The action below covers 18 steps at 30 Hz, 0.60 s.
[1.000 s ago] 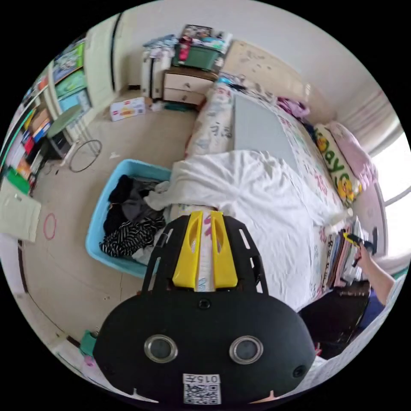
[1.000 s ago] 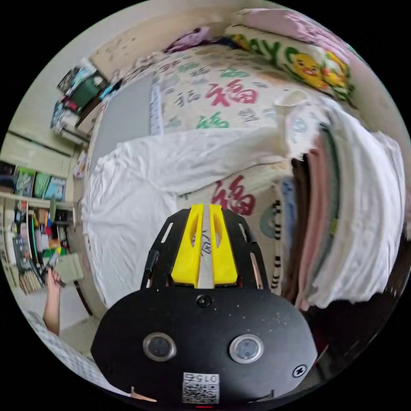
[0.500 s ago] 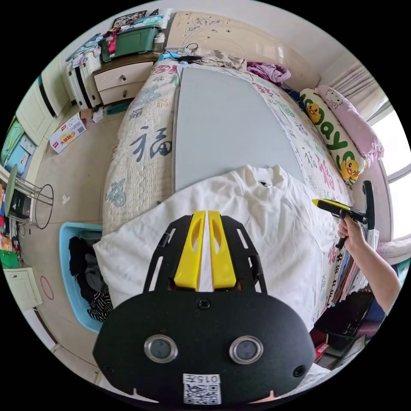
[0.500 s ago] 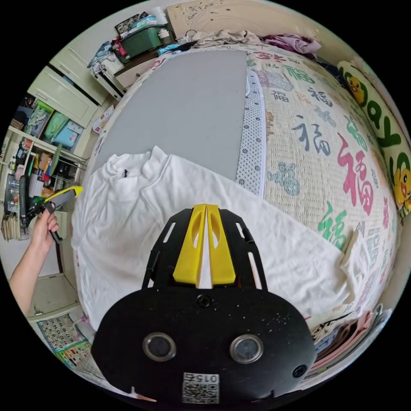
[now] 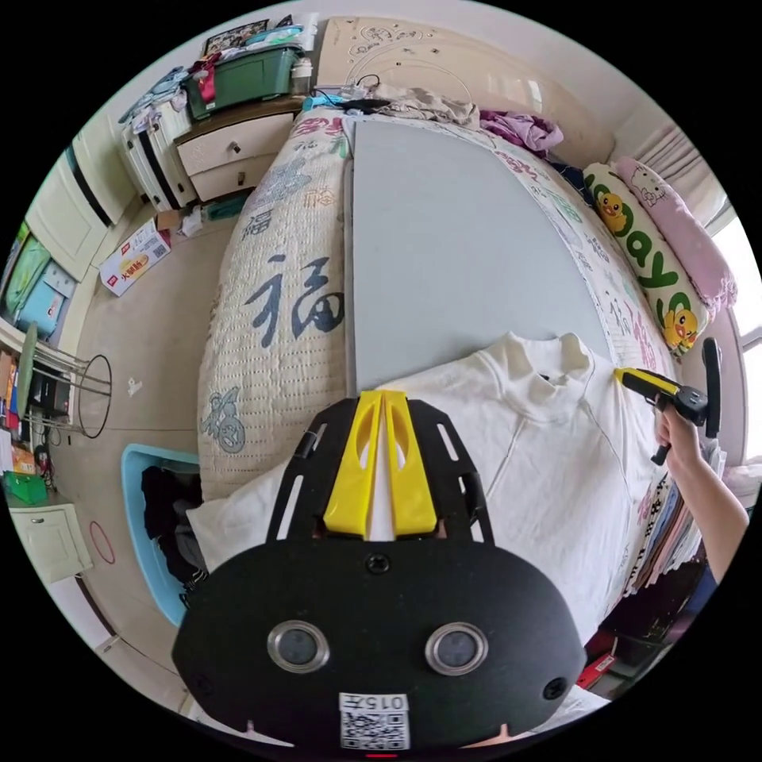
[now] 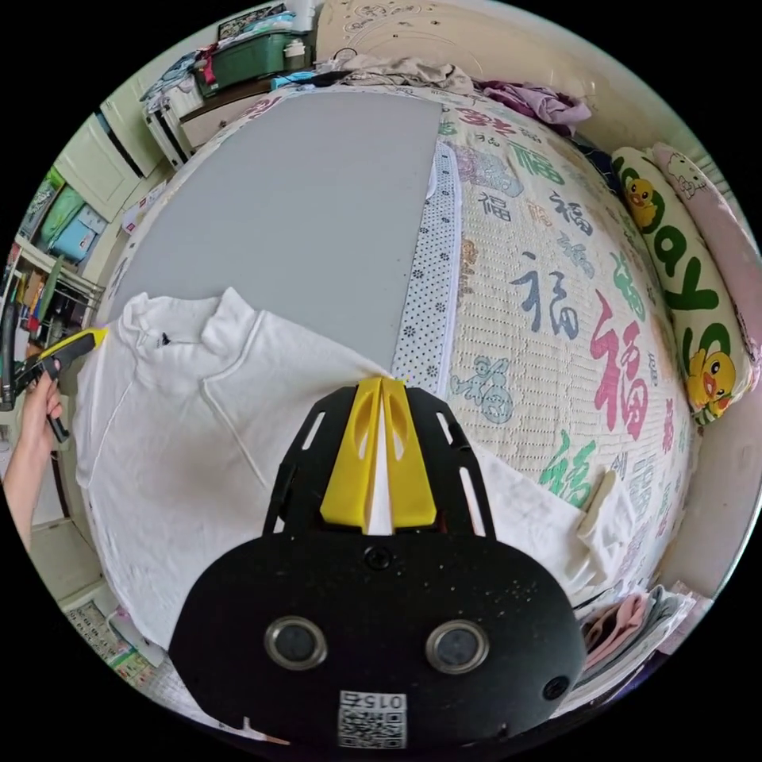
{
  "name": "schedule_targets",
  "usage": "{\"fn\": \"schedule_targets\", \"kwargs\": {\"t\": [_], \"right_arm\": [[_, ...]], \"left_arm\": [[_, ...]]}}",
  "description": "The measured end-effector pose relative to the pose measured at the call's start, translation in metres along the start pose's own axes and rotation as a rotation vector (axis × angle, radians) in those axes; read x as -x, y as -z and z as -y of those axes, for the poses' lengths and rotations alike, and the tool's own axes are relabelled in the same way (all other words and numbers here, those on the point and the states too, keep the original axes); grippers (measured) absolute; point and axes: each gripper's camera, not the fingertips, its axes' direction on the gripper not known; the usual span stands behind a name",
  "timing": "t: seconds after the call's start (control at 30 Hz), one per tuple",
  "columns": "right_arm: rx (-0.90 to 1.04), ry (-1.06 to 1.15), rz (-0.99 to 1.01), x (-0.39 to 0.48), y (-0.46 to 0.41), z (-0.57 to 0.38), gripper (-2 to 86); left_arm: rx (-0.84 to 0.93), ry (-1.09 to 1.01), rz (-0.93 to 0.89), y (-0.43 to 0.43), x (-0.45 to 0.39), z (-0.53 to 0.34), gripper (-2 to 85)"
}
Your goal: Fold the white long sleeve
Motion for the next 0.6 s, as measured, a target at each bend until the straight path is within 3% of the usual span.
{"fn": "schedule_targets", "kwargs": {"t": [0.13,0.2,0.37,0.5,0.6], "right_arm": [[-0.117,-0.010,0.266,-0.026,0.042,-0.074,3.9],[-0.099,-0.023,0.368,-0.038,0.053,-0.131,4.9],[0.296,-0.184,0.372,-0.065,0.015,-0.324,9.4],[0.477,-0.236,0.386,-0.052,-0.012,-0.400,11.6],[0.531,-0.353,0.465,-0.050,-0.036,-0.420,12.1]], "left_arm": [[-0.094,-0.024,-0.035,0.043,0.011,-0.052,1.5],[-0.075,-0.018,-0.093,0.072,0.023,-0.119,4.2],[0.167,0.195,-0.193,0.093,0.063,-0.292,8.6],[0.357,0.355,-0.256,0.091,0.074,-0.409,11.1],[0.411,0.383,-0.337,0.078,0.068,-0.438,10.9]]}}
